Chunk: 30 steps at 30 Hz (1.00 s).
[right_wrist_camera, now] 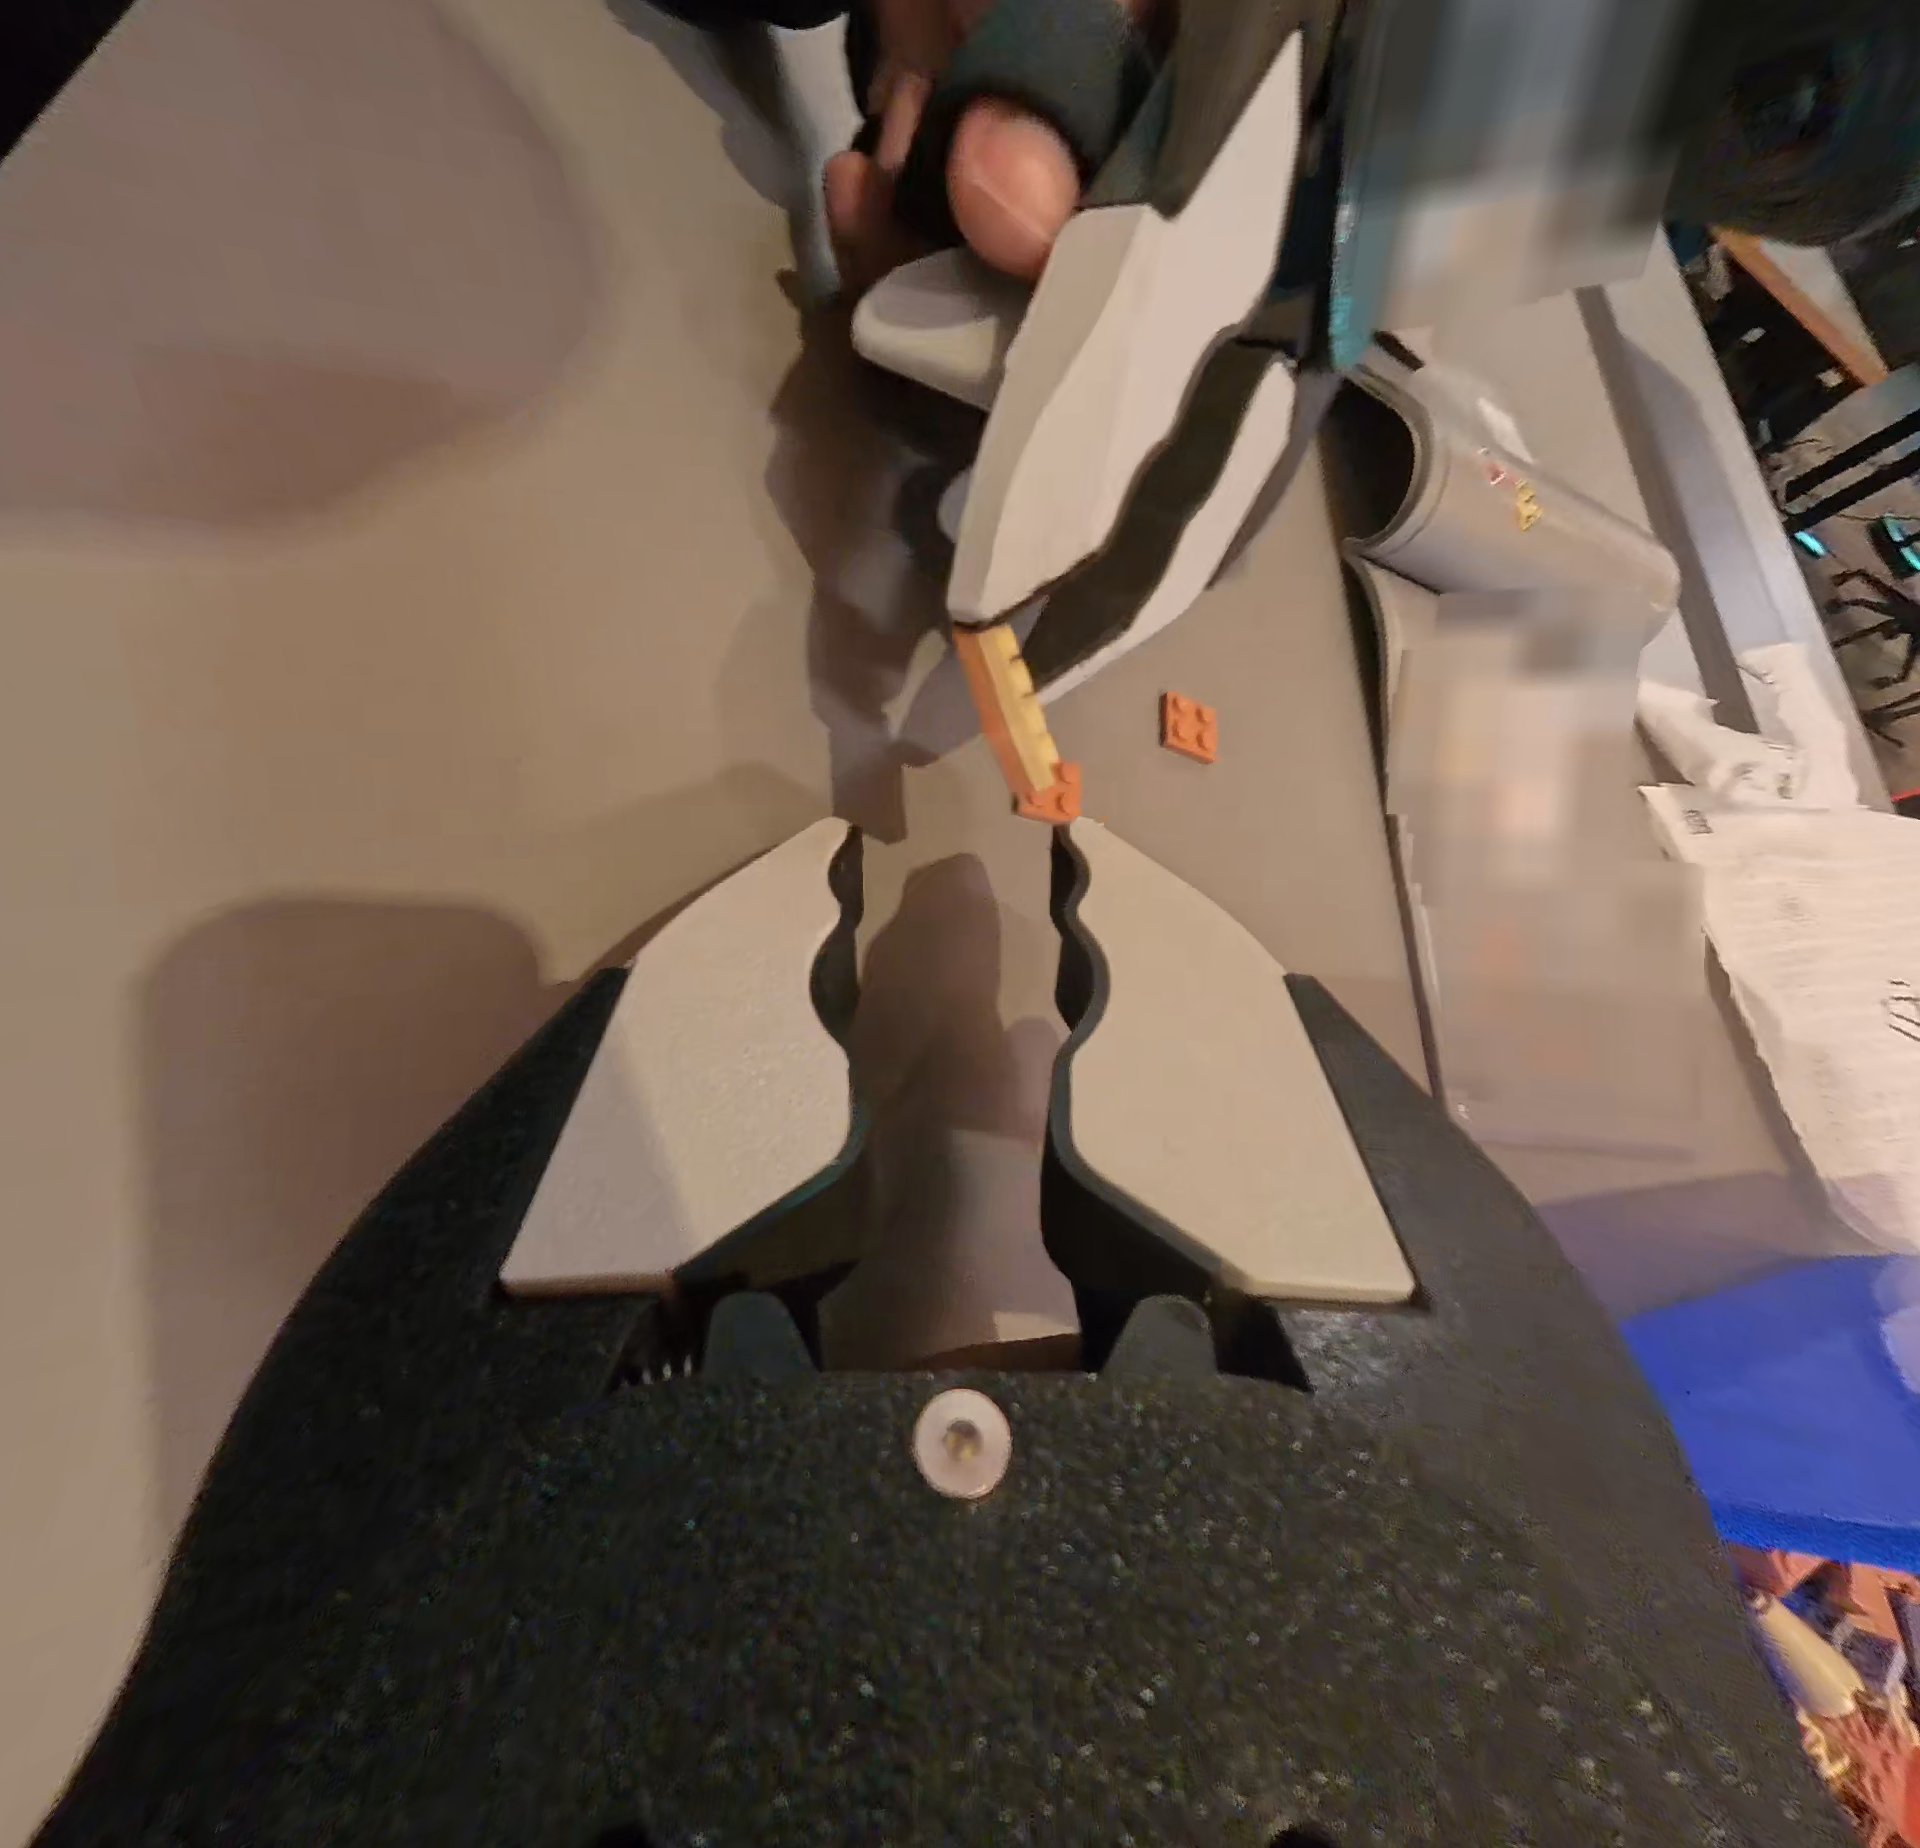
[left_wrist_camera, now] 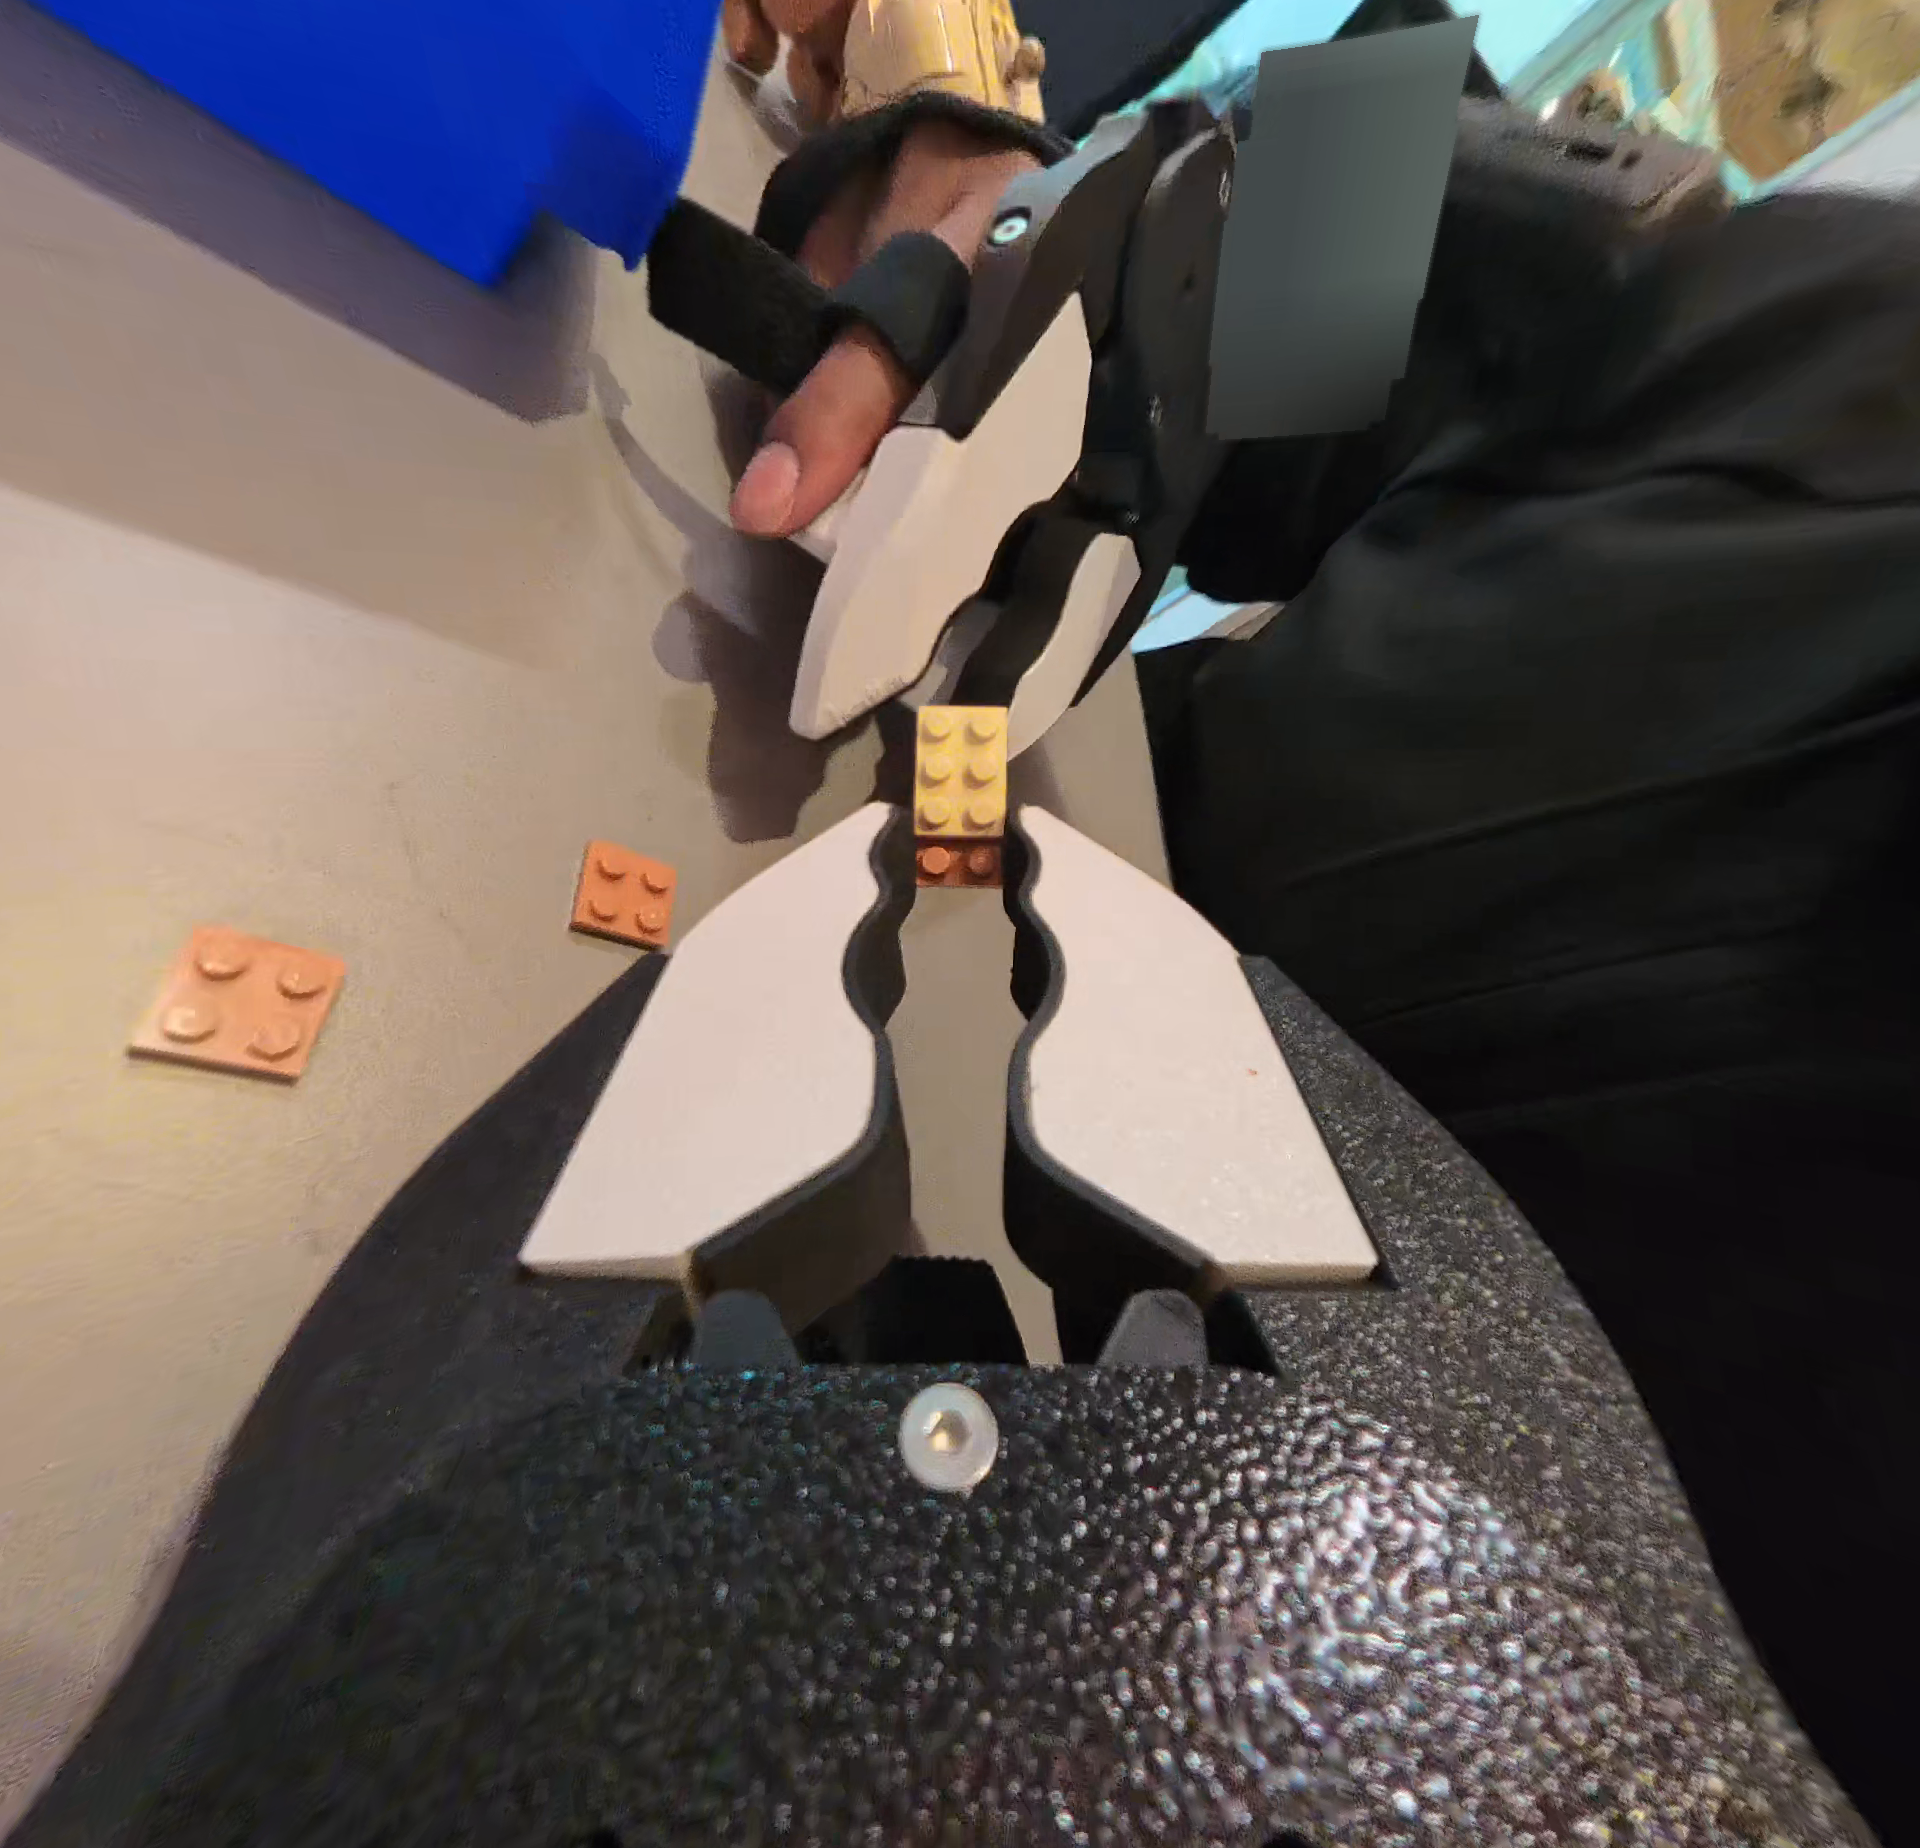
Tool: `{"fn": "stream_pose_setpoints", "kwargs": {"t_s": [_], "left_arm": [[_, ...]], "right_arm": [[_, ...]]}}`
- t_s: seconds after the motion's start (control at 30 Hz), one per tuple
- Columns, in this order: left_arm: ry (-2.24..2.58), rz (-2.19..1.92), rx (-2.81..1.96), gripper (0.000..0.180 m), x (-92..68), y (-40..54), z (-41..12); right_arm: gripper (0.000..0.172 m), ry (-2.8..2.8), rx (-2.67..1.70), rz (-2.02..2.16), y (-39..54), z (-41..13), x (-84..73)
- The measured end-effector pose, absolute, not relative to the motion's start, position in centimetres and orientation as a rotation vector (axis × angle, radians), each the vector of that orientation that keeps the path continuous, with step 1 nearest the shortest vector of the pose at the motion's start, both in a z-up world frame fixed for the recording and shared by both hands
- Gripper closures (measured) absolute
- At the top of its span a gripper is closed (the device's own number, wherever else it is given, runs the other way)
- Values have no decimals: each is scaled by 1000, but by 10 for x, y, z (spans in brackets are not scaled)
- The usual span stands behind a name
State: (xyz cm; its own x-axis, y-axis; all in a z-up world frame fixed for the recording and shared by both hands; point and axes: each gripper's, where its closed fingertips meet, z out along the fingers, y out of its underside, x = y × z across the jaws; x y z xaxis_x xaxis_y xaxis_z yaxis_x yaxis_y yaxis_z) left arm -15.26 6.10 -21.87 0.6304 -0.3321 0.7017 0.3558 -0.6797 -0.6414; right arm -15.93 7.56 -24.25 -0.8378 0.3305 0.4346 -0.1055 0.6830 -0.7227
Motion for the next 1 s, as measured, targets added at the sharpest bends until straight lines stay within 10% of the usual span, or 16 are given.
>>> {"fn": "stream_pose_setpoints", "kwargs": {"t_s": [1.0], "left_arm": [[12, -958, -2048, 150, -166, 63, -220]], "right_arm": [[163, -2432, -1067, 1703, 80, -216, -162]]}}
